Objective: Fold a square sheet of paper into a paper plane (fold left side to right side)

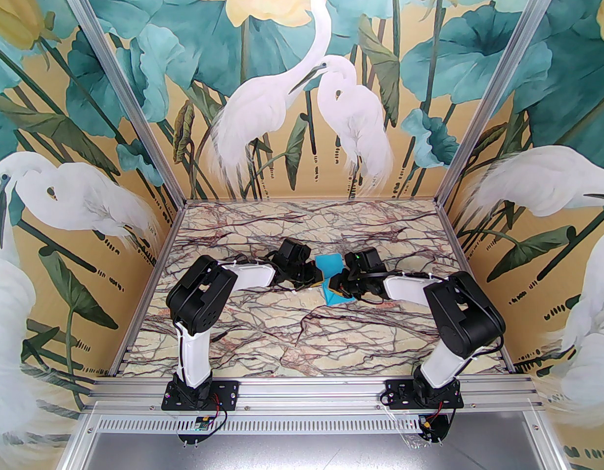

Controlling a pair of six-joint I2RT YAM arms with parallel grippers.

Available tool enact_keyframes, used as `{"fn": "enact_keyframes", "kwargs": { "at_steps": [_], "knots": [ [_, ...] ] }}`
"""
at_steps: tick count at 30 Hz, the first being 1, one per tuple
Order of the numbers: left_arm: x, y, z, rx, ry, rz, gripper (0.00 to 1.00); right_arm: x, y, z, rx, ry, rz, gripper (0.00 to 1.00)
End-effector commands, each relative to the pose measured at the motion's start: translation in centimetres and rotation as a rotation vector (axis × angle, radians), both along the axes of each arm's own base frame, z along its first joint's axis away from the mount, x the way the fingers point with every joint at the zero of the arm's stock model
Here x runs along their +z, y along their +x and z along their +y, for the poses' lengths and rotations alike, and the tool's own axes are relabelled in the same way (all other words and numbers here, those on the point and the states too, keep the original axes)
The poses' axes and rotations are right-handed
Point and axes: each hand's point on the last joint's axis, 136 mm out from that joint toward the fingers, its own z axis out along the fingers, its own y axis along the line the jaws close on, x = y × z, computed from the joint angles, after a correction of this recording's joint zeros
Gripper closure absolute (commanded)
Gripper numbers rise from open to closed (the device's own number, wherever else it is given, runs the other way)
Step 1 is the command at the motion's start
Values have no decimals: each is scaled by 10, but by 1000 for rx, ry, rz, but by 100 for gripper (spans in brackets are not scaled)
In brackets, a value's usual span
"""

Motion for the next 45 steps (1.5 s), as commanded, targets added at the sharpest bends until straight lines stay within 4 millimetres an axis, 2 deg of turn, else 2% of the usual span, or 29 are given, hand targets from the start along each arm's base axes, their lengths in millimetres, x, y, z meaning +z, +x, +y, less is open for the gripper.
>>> {"fn": "enact_keyframes", "kwargs": {
  "at_steps": [1,12,45],
  "knots": [
    [-12,3,2,-4,30,-2,93,0,-5,4,35,13,-18,83],
    [-21,5,4,-25,63,-11,92,-8,-15,10,65,24,11,99],
    [-30,14,4,-35,91,-16,92,-23,-27,13,85,14,47,99]
  ]
}}
